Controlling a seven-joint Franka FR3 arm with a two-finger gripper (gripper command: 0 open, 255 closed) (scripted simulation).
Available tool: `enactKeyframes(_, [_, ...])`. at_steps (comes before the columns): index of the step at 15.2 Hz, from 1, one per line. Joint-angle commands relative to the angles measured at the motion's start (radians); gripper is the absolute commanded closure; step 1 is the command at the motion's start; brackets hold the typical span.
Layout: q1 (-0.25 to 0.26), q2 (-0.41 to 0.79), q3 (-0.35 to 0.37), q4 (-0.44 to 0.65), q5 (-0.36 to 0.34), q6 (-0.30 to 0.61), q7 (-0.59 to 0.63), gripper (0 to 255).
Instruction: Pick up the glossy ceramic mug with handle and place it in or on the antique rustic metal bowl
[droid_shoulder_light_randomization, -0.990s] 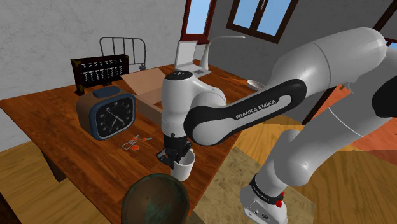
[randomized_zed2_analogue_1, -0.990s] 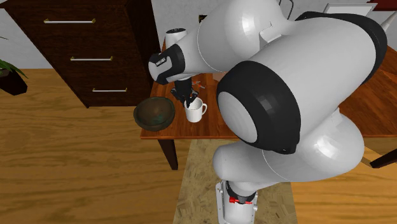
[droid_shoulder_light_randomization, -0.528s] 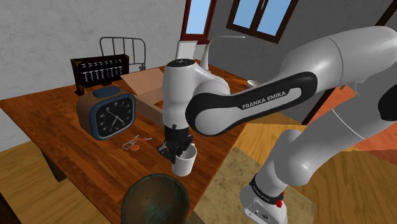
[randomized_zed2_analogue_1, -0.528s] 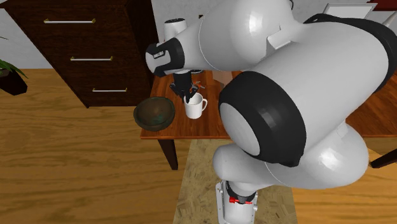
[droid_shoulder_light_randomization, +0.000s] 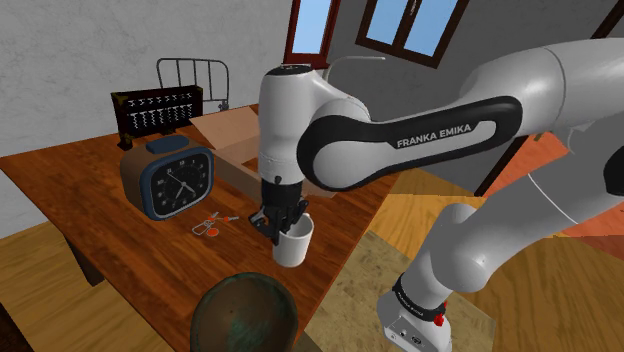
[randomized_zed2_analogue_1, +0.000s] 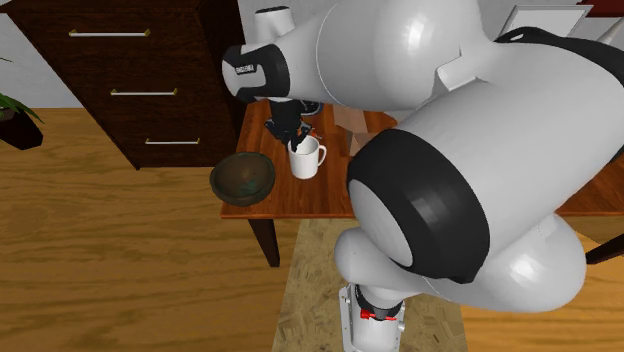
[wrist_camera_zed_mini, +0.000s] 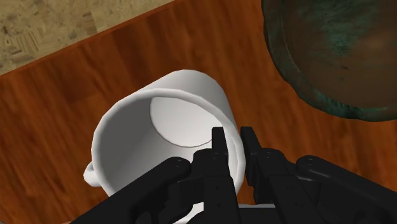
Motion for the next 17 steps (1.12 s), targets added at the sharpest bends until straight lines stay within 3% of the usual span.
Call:
enactKeyframes(1, [0.000, -0.011, -0.006, 0.020, 0.000, -0.031, -0.003, 255])
enactKeyframes(17, [-0.006, -0.051, -0.044, 0.203, -0.011, -0.253, -0.006, 255])
